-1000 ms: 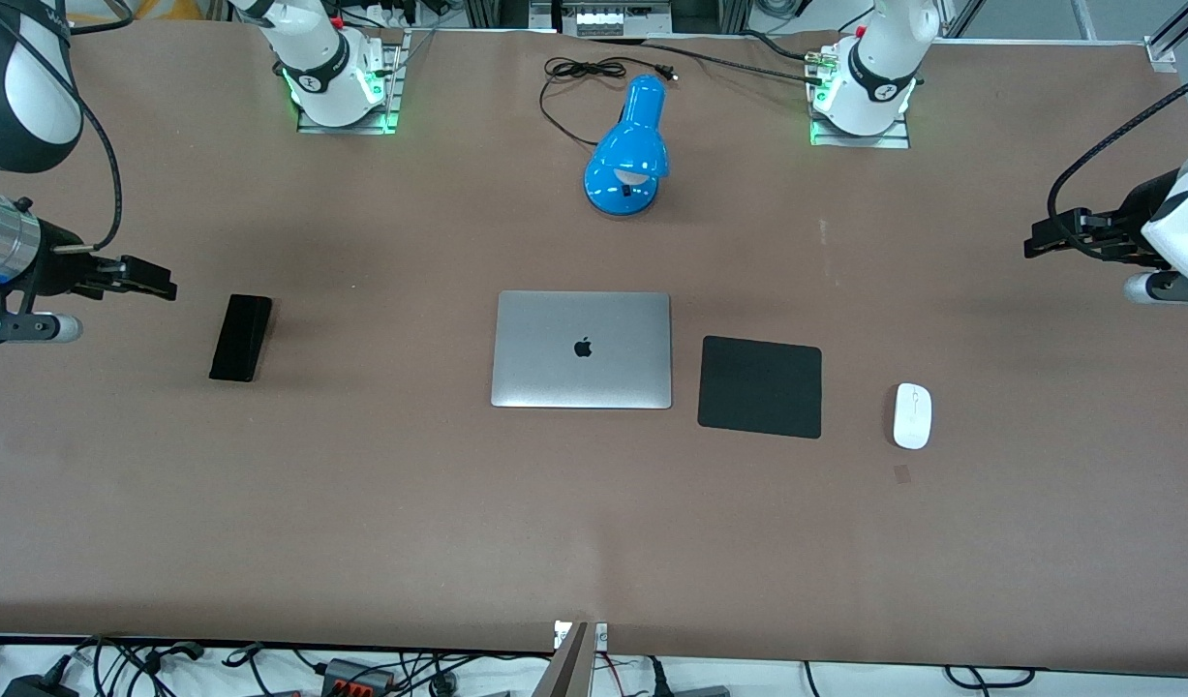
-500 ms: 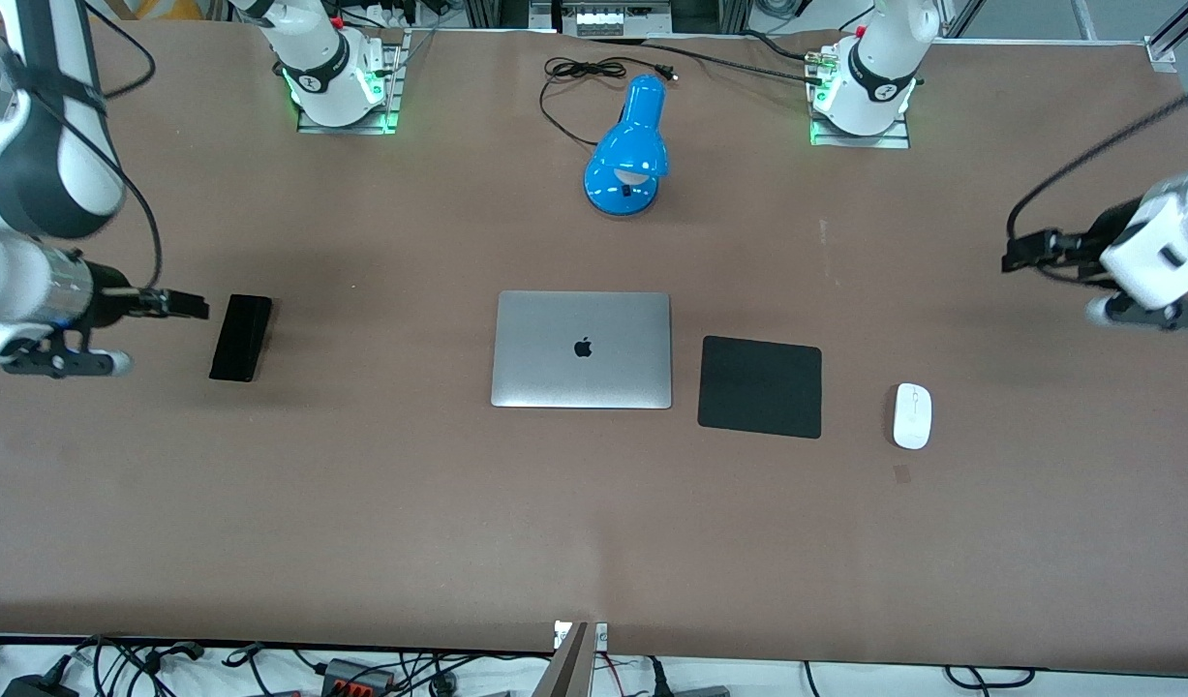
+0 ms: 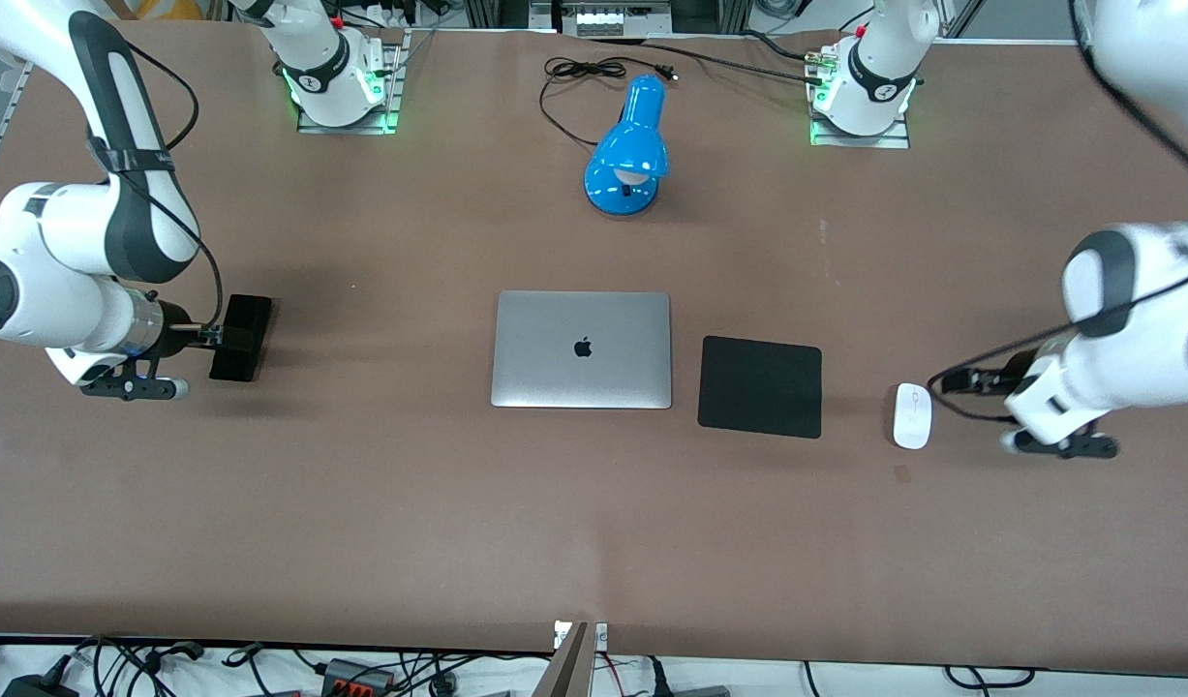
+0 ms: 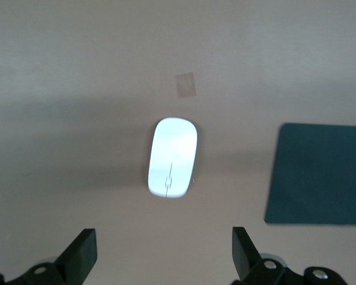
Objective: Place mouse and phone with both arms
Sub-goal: 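Grasp the black phone with the right gripper while the left grasps the mouse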
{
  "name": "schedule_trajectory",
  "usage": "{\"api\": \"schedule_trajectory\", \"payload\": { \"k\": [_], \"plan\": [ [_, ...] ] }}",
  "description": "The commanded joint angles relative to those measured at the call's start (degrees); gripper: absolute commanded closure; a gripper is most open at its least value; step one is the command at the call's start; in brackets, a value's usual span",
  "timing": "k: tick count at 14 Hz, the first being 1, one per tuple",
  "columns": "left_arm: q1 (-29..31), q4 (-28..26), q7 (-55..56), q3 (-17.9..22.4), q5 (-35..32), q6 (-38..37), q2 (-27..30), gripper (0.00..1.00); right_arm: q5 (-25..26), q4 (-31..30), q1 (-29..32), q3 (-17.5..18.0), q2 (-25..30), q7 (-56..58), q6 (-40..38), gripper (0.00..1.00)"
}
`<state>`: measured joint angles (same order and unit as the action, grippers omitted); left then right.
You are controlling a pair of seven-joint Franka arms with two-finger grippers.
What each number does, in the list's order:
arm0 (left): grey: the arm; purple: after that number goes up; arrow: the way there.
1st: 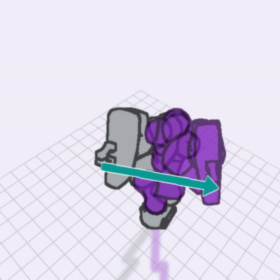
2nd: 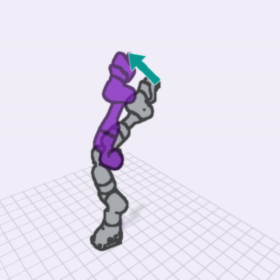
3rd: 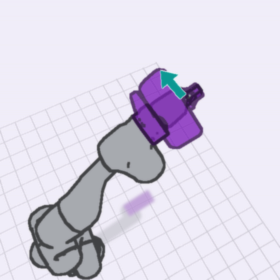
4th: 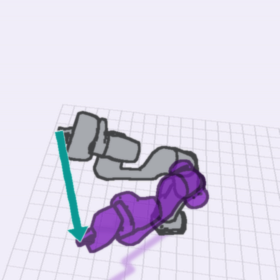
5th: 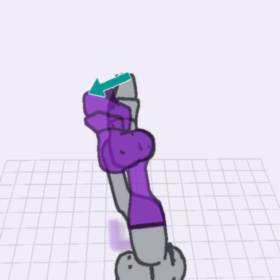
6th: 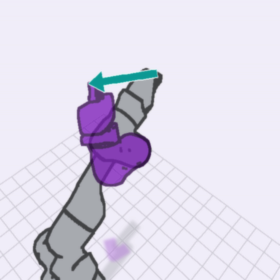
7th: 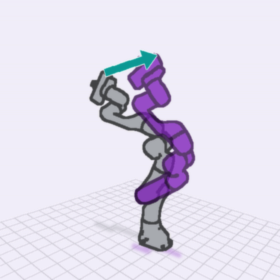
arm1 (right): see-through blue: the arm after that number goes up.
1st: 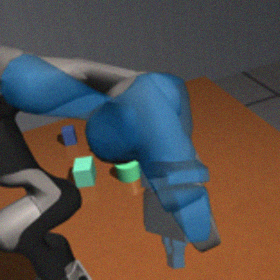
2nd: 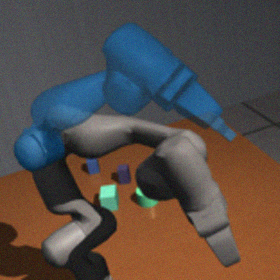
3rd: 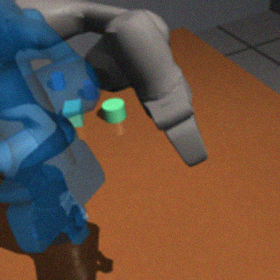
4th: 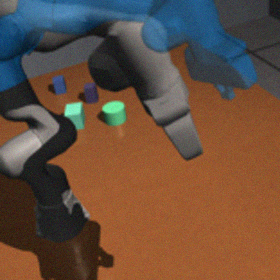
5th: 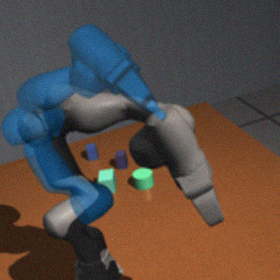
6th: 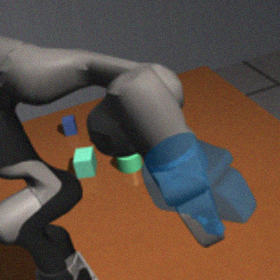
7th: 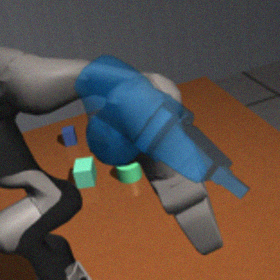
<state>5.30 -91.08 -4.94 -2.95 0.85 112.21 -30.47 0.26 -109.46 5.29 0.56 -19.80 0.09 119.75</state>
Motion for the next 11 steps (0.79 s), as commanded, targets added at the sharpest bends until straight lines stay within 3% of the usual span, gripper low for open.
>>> {"api": "schedule_trajectory", "payload": {
  "k": [1, 3, 6, 11],
  "plan": [
    [0.2, -0.2, -1.0, -0.3, -1.5, 4.0, -3.9, 0.00, 0.7, -6.6, 0.9, -0.9, 2.0, -0.8, 7.6, 0.00],
    [-1.2, -0.1, -1.0, -0.3, -1.6, 4.7, -5.8, 0.00, 0.6, -12.0, 0.8, -1.0, 2.1, -0.9, 16.3, 0.00],
    [-1.2, -0.1, -2.2, -0.2, -2.1, 5.9, -7.8, 0.00, 0.6, -14.8, 1.8, -1.1, 0.4, -0.9, 23.1, 0.00],
    [-0.9, 0.0, -3.1, -0.2, -3.7, 8.0, -10.3, 0.00, 0.4, -14.4, 3.6, -1.4, -3.9, -1.1, 24.7, 0.00]
  ]
}}
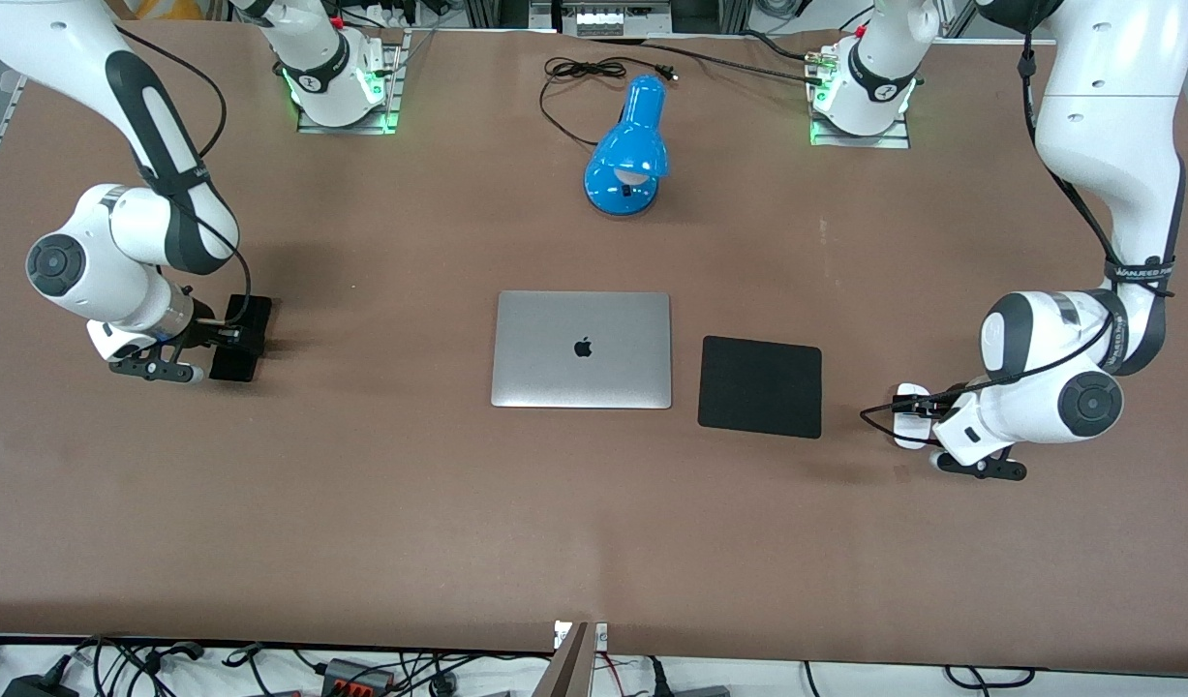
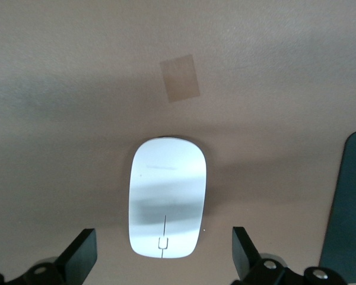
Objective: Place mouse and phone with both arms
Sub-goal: 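Grasp the black phone with the right gripper while the left grasps the mouse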
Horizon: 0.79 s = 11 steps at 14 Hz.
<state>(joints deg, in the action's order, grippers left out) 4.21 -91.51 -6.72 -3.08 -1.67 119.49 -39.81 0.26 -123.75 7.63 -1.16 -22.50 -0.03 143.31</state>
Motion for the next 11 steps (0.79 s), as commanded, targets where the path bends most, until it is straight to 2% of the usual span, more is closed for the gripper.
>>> {"api": "schedule_trajectory", "payload": {
  "k": [1, 5, 11],
  "plan": [
    [0.3, 0.4, -1.4, -0.1, -1.1, 1.6, -1.2, 0.00, 0.4, -0.1, 1.2, 0.3, -2.4, -1.7, 1.1, 0.00],
    [0.4, 0.4, -1.4, -0.1, -1.1, 2.3, -2.0, 0.00, 0.5, 0.7, 1.2, 0.1, -4.3, -1.6, 0.9, 0.00],
    [0.4, 0.2, -1.4, -0.1, -1.1, 3.3, -2.9, 0.00, 0.6, 0.7, 0.7, -0.8, -3.8, -1.5, 0.0, 0.00]
  ]
}}
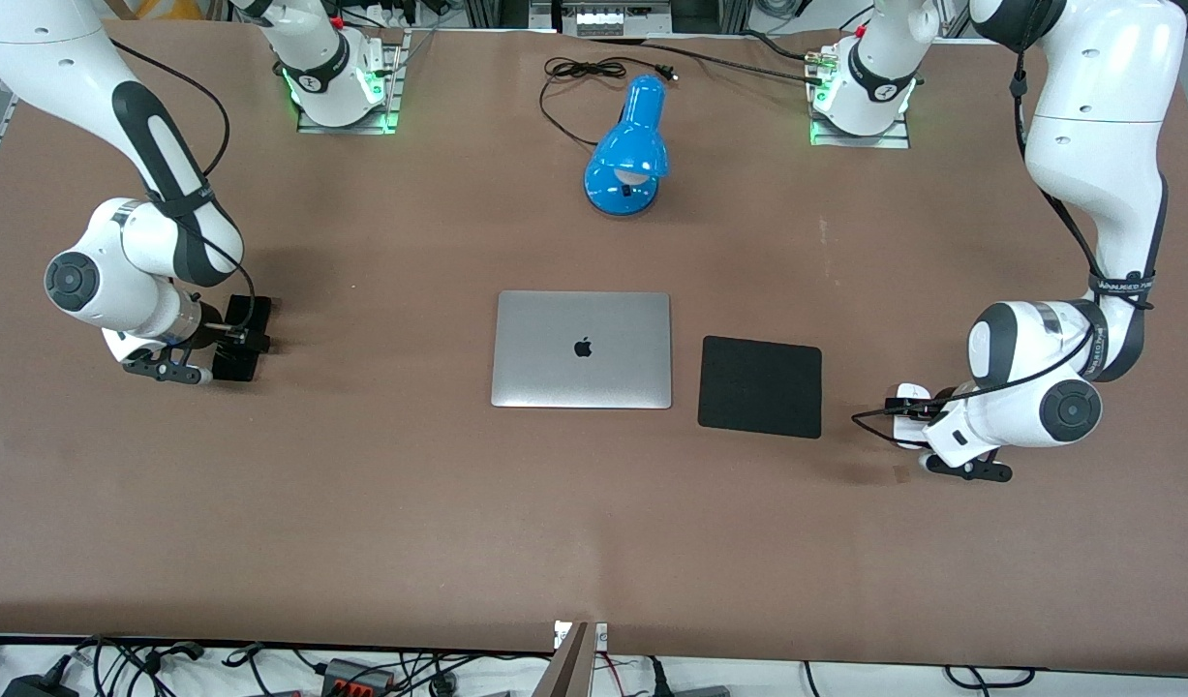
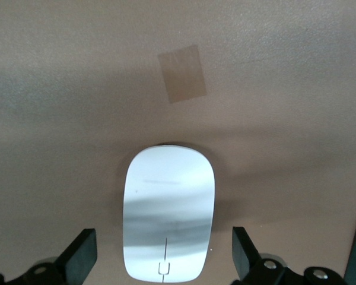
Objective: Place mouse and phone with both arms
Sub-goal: 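Grasp the black phone with the right gripper while the left grasps the mouse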
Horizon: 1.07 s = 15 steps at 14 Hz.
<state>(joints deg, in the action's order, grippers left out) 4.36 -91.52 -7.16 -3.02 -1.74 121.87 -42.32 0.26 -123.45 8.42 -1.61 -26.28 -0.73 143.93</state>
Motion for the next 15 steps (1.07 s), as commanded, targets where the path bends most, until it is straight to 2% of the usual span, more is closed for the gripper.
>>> {"api": "schedule_trajectory", "payload": {
  "k": [1, 4, 5, 10, 11, 15],
  "plan": [
    [0.3, 0.2, -1.0, -0.1, -1.0, 1.3, -0.4, 0.00, 0.5, 0.4, -0.2, -0.5, 0.3, -0.9, -0.9, 0.00],
    [0.4, 0.1, -1.0, -0.1, -1.0, 1.5, -0.7, 0.00, 0.6, 0.4, -0.2, -0.7, 0.4, -0.9, -1.0, 0.00],
    [0.5, 0.1, -1.0, -0.1, -1.0, 1.5, -0.8, 0.04, 0.6, 0.4, -0.1, -0.7, 0.4, -0.9, -0.9, 0.00],
    [0.4, 0.2, -1.1, -0.1, -1.0, 1.4, -0.7, 0.44, 0.5, 0.4, -0.1, -0.7, -0.3, -1.3, -0.8, 0.00],
    [0.4, 0.2, -1.8, -0.1, -1.0, 1.2, -0.7, 0.49, 0.5, 0.4, -0.1, -0.7, -0.4, -1.3, -0.8, 0.00],
    [-0.2, 1.1, -3.8, -0.1, -0.9, -0.4, -0.1, 0.57, 0.5, 0.4, 0.0, -0.7, -1.3, -1.2, -0.8, 0.00]
  ]
}}
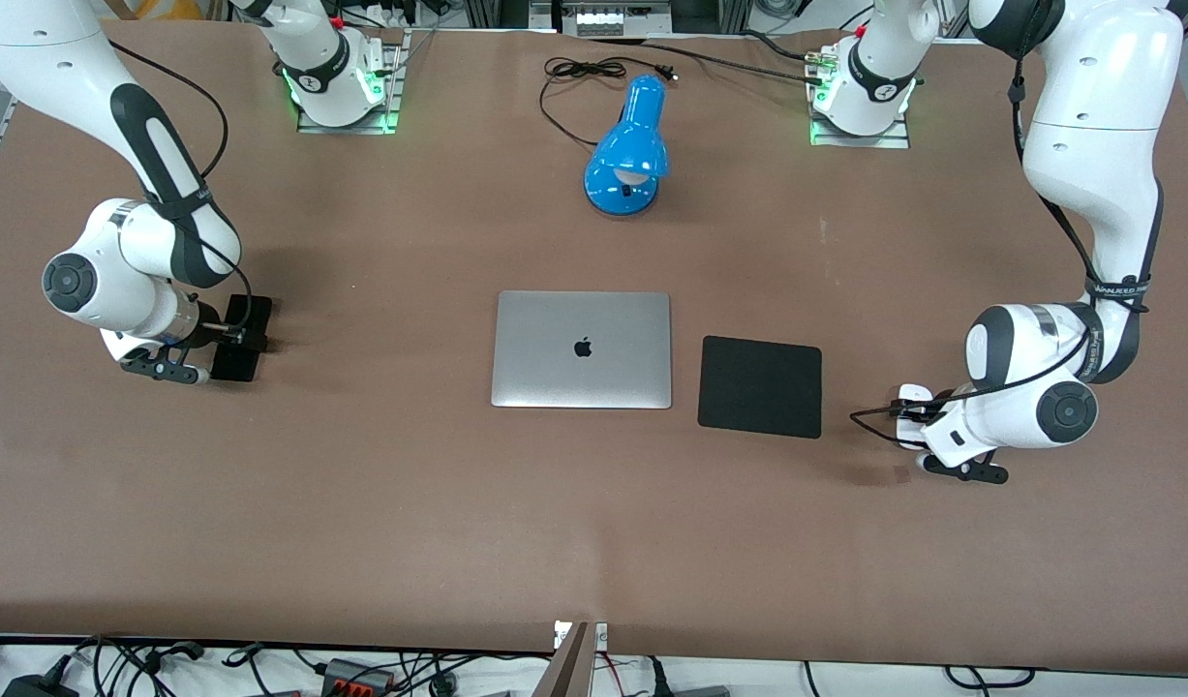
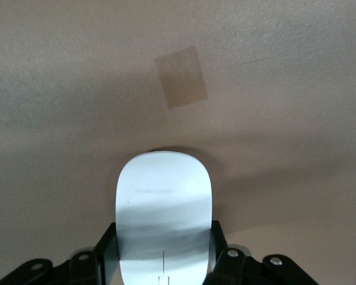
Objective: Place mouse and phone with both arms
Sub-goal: 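Grasp the black phone with the right gripper while the left grasps the mouse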
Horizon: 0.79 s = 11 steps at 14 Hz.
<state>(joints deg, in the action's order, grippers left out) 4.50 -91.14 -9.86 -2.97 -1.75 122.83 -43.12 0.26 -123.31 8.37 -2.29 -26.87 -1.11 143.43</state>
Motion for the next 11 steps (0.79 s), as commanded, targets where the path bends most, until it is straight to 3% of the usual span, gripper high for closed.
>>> {"api": "schedule_trajectory", "payload": {
  "k": [1, 6, 10, 11],
  "plan": [
    [-0.7, 1.0, -0.9, -0.4, -0.9, -3.7, 1.0, 0.57, 0.5, 0.3, 0.0, 0.0, -0.8, -0.8, -0.4, 0.00],
    [-5.6, 2.4, 6.5, -0.5, 0.0, -13.1, 3.0, 0.54, 0.6, 0.1, -0.2, 0.0, -0.8, -0.6, -0.7, 0.00],
    [-7.0, 2.4, 7.7, -1.9, 0.1, -15.6, 4.0, 0.54, 0.5, 0.2, 0.0, 0.0, -0.4, -0.6, -1.1, 0.00],
    [-7.0, 2.4, 7.8, -2.2, 0.1, -16.0, 4.0, 0.54, 0.5, 0.2, 0.0, 0.0, -0.4, -0.6, -1.1, 0.07]
  ]
}}
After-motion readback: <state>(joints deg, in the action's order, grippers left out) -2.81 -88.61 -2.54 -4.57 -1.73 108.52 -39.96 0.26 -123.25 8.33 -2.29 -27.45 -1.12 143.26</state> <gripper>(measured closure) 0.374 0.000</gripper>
